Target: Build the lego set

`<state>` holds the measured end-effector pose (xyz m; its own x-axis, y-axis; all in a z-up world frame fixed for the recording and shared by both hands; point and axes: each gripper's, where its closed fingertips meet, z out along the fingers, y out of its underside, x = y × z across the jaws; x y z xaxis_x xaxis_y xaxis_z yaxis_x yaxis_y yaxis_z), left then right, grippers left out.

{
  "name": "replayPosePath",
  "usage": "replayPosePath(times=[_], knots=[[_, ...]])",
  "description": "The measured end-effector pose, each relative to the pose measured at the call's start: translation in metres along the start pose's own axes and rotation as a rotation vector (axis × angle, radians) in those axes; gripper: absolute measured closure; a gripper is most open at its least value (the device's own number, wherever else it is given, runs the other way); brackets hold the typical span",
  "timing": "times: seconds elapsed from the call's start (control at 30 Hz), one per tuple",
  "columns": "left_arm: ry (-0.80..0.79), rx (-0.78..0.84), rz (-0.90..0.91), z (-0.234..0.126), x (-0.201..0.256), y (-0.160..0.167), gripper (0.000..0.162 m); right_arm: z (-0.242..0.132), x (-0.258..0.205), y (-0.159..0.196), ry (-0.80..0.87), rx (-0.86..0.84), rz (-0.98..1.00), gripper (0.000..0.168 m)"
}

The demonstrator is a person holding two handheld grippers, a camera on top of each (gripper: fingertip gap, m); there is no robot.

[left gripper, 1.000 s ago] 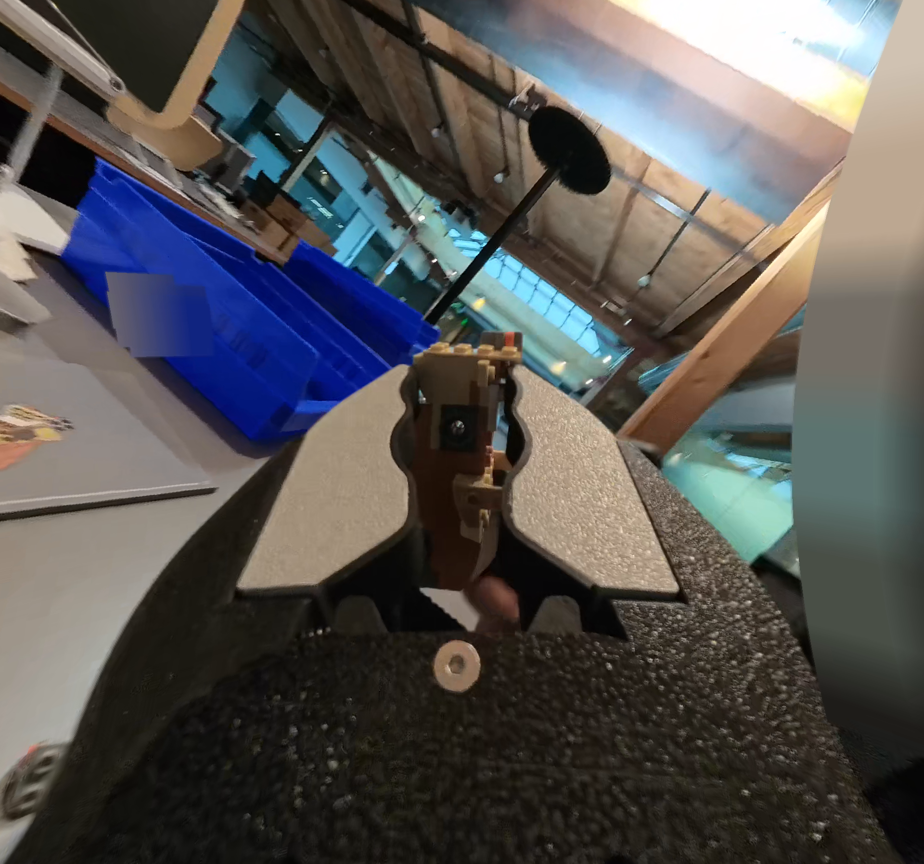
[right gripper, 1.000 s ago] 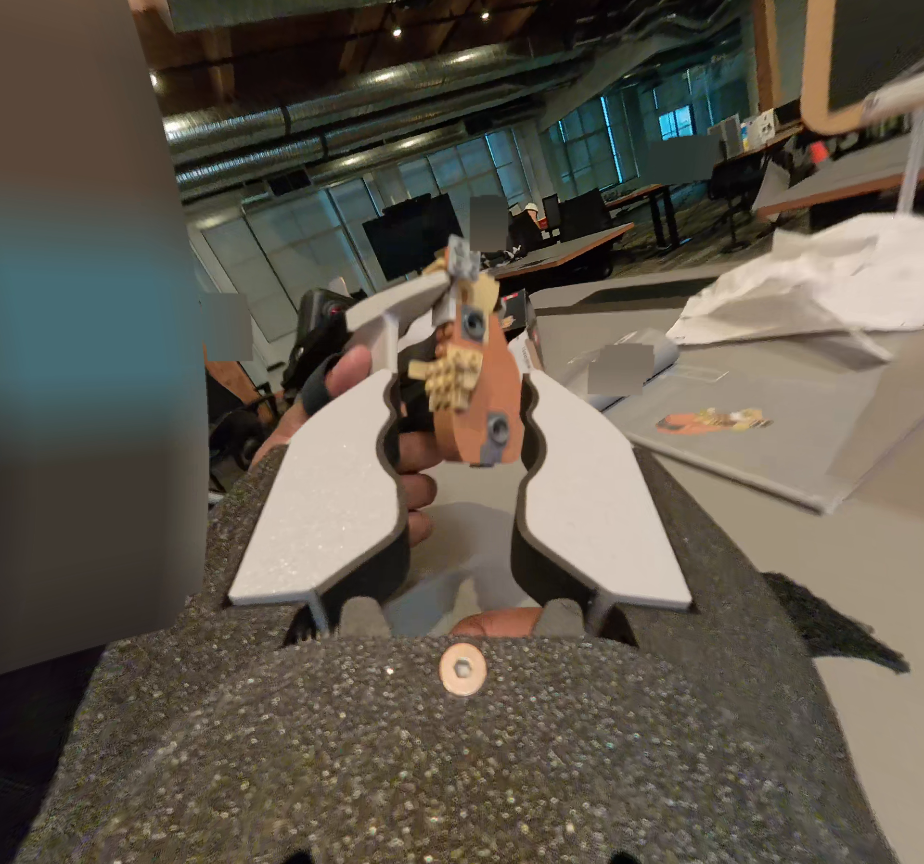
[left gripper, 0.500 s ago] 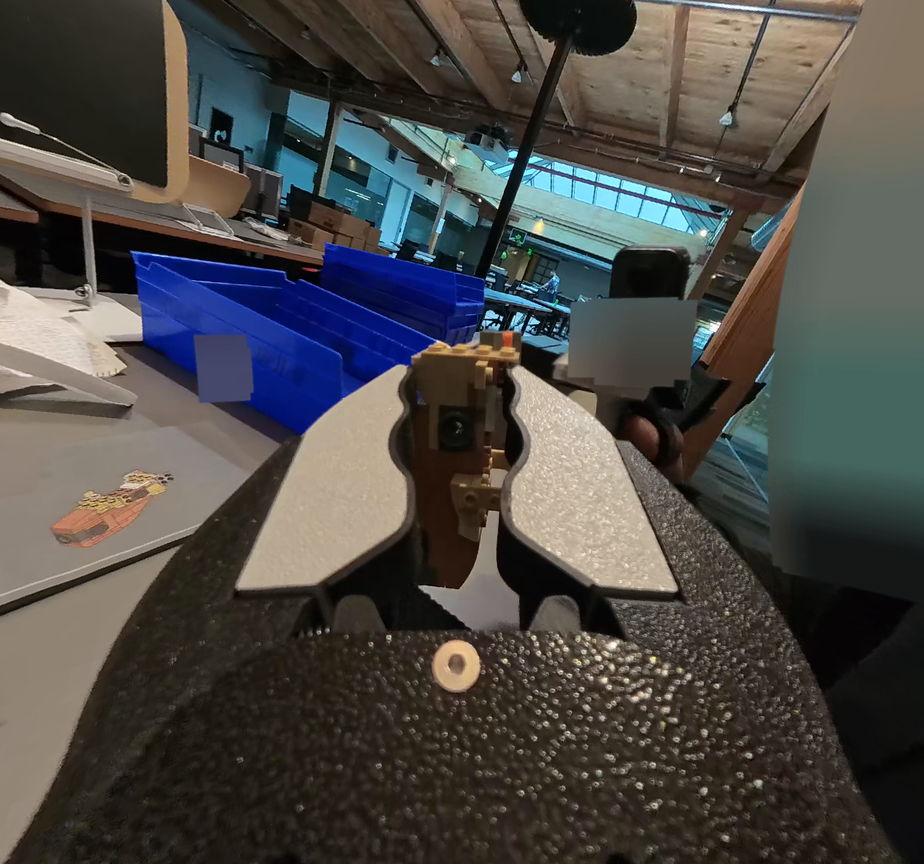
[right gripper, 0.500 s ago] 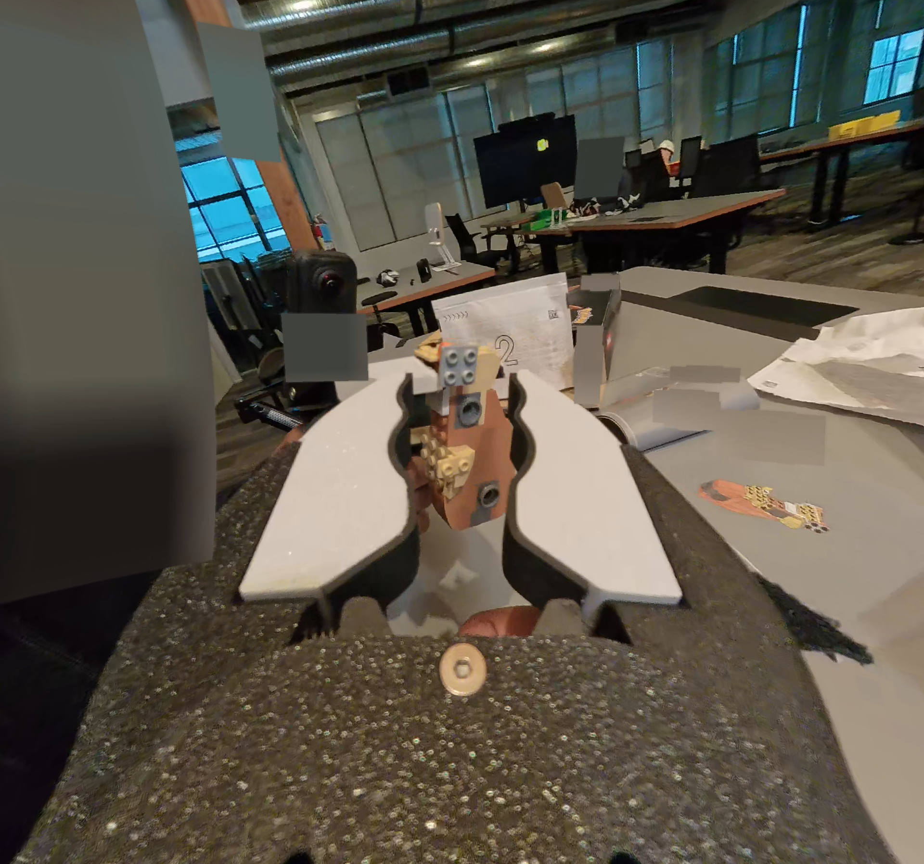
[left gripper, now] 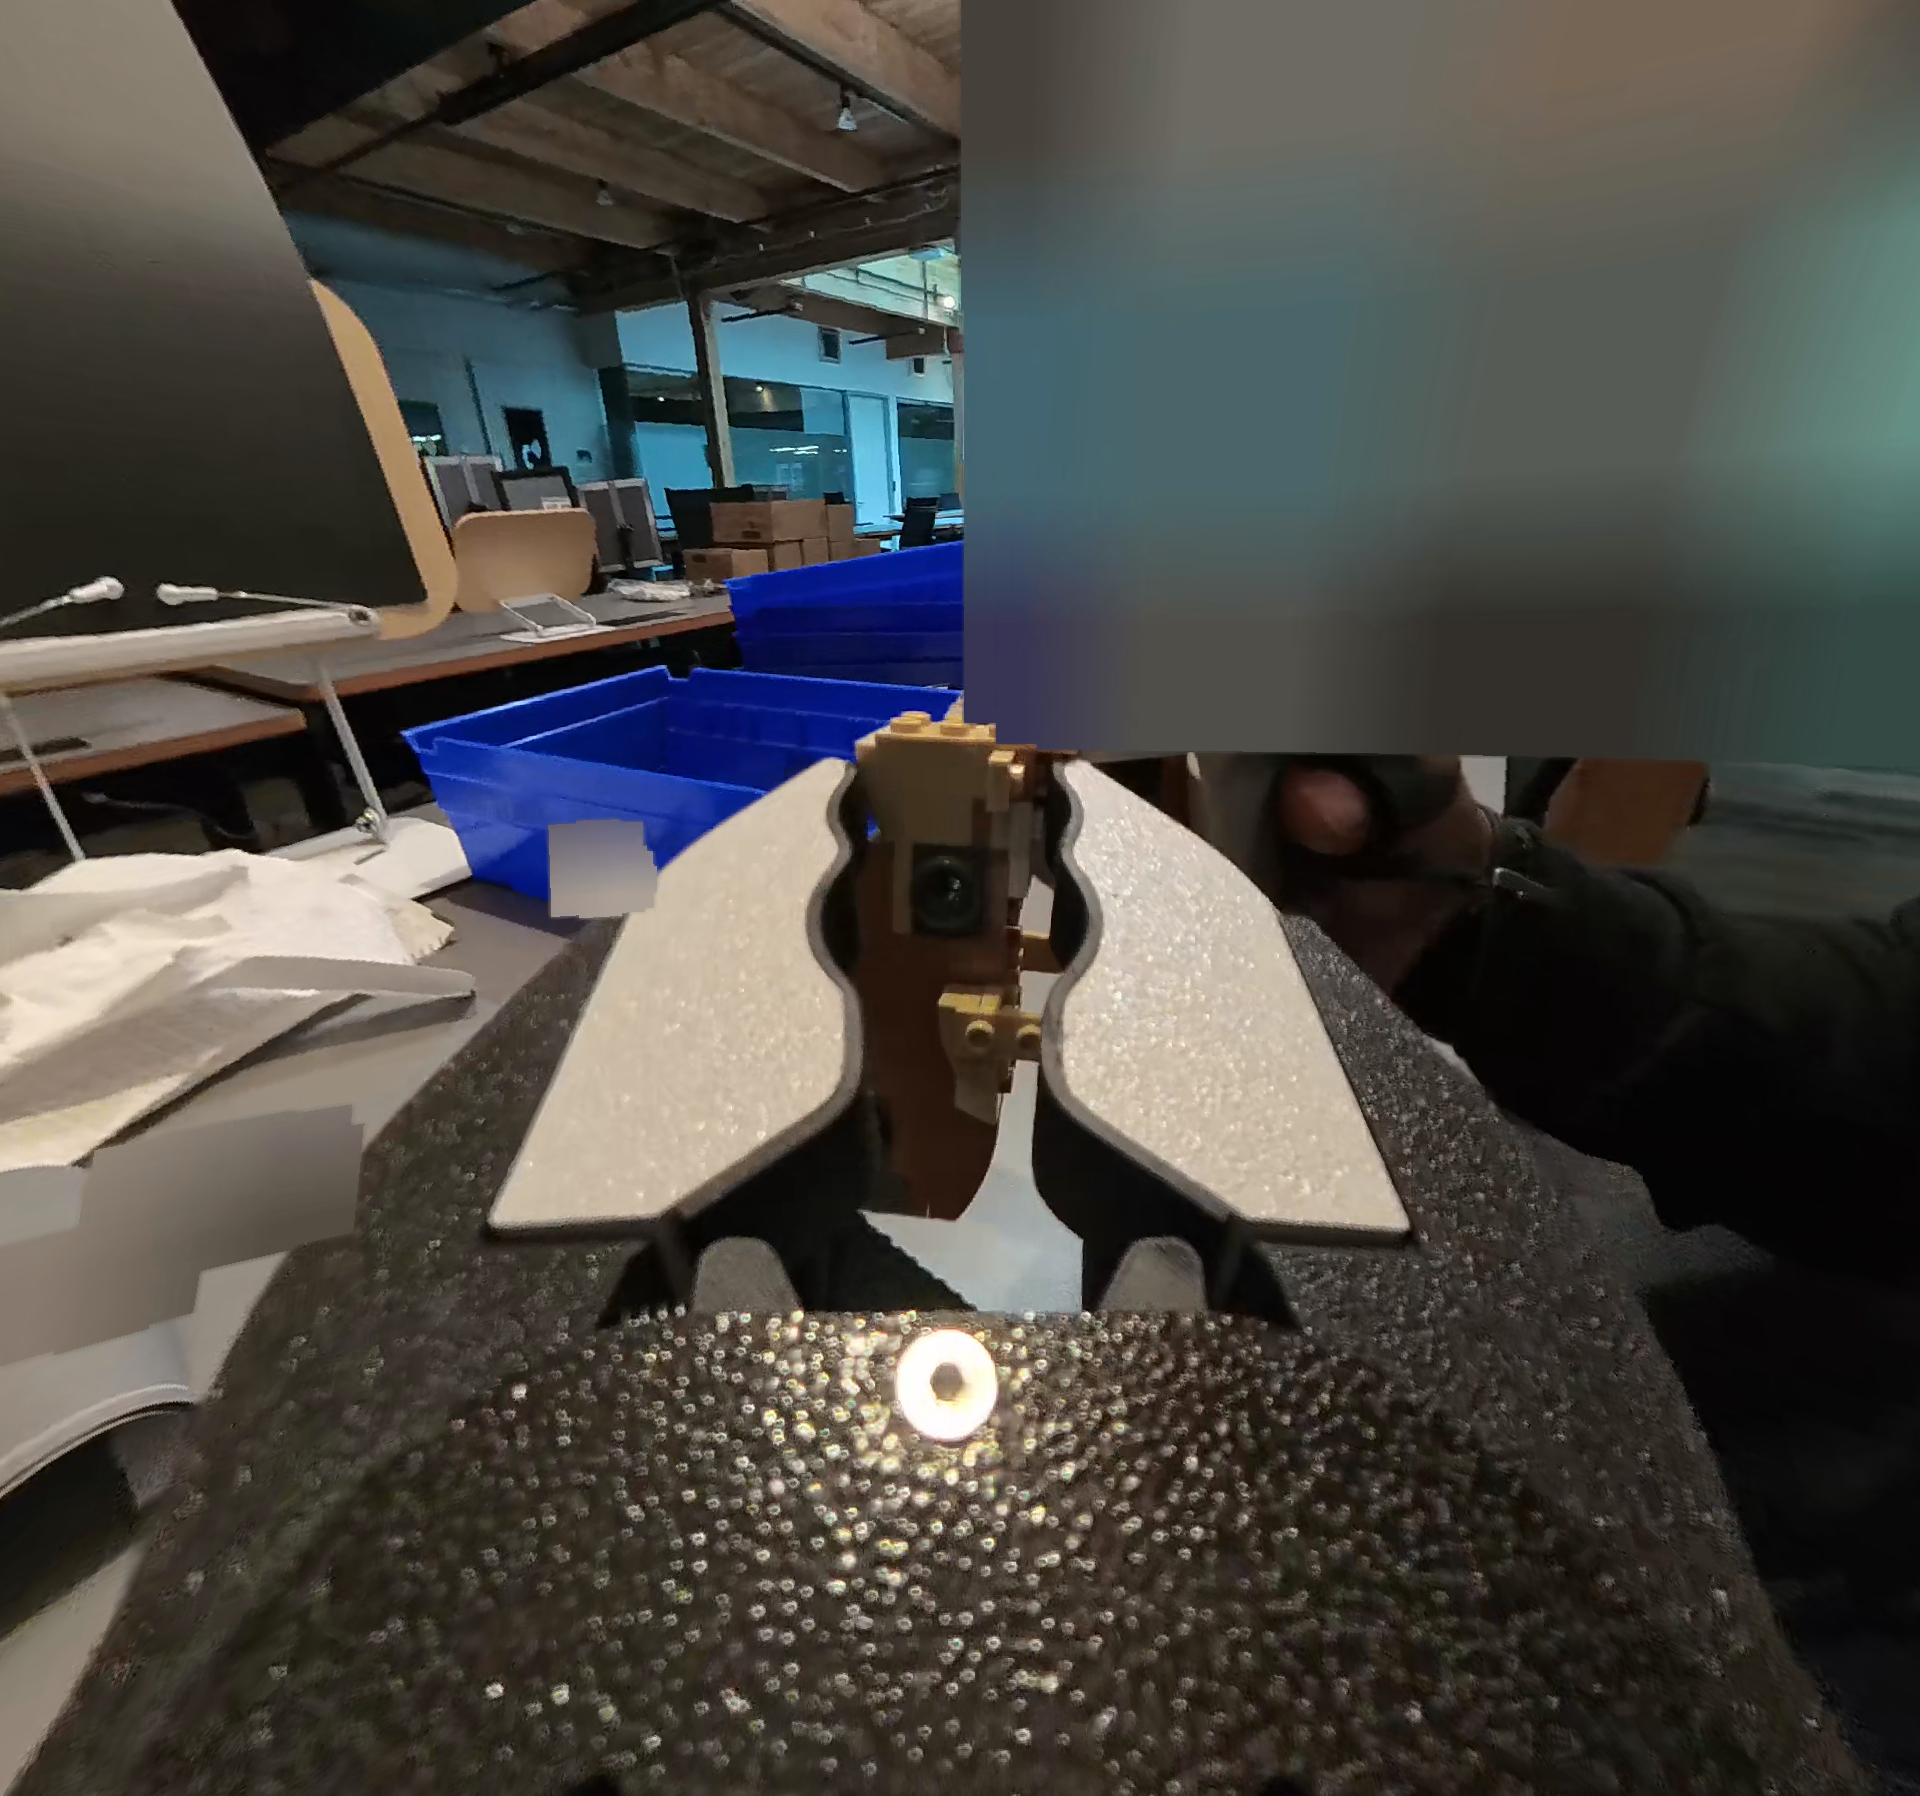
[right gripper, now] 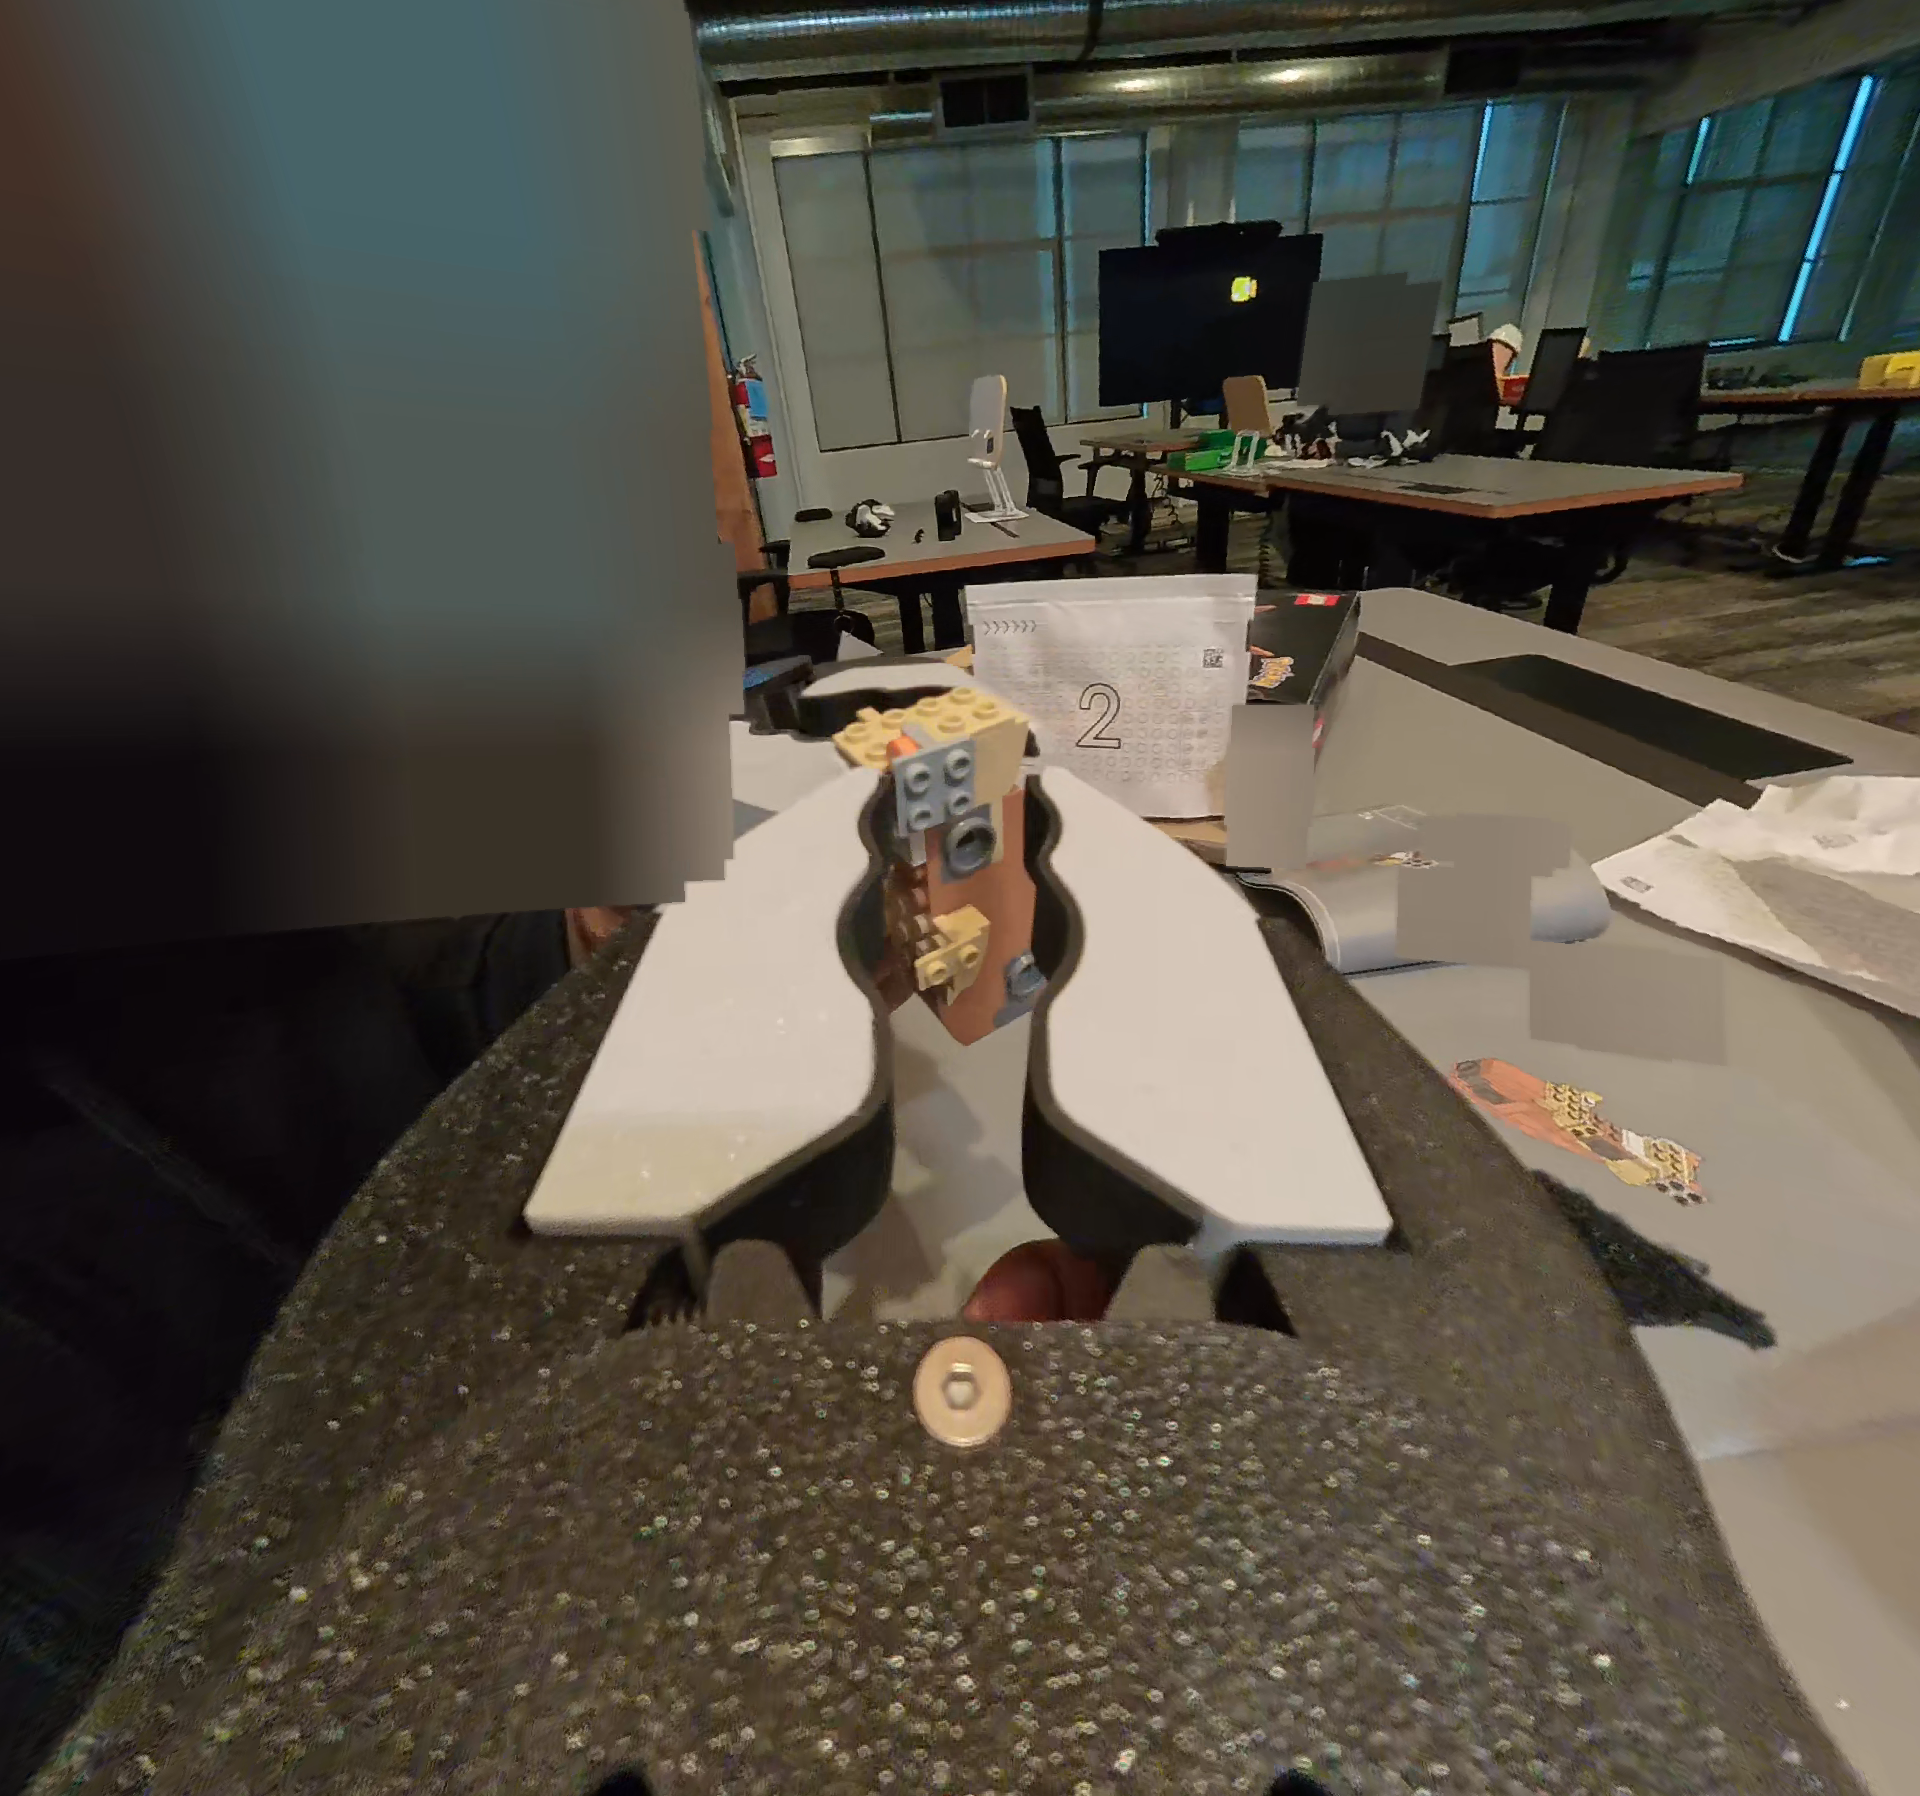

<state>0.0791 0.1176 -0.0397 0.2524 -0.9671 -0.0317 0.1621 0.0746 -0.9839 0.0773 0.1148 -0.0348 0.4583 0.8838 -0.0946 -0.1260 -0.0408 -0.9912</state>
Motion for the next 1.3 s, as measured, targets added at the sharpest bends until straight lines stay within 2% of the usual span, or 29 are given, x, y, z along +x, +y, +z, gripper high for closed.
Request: replayPosePath(times=[0.2,0.43,0.7,0.93,1.03,1.3], knots=[[0.019,-0.003,0.138,-0.001,0.008,-0.001,0.130,-0.004,-0.012,0.001,-0.075,0.018,-0.070,0.152],[0.025,-0.036,0.086,0.000,0.005,0.003,0.130,-0.004,-0.008,0.003,-0.050,0.033,-0.052,0.154],[0.091,-0.039,-0.233,0.000,-0.002,0.008,0.130,0.000,0.003,0.008,0.024,0.018,0.078,0.154],[0.113,-0.006,-0.337,-0.002,-0.004,0.010,0.131,0.002,0.002,0.009,0.068,-0.018,0.053,0.155],[0.085,0.025,-0.396,-0.002,-0.008,0.009,0.131,0.005,0.005,0.008,0.120,-0.032,0.035,0.155],[0.002,0.133,-0.760,-0.003,-0.030,0.015,0.131,0.008,0.014,0.013,0.273,-0.079,0.040,0.155]])
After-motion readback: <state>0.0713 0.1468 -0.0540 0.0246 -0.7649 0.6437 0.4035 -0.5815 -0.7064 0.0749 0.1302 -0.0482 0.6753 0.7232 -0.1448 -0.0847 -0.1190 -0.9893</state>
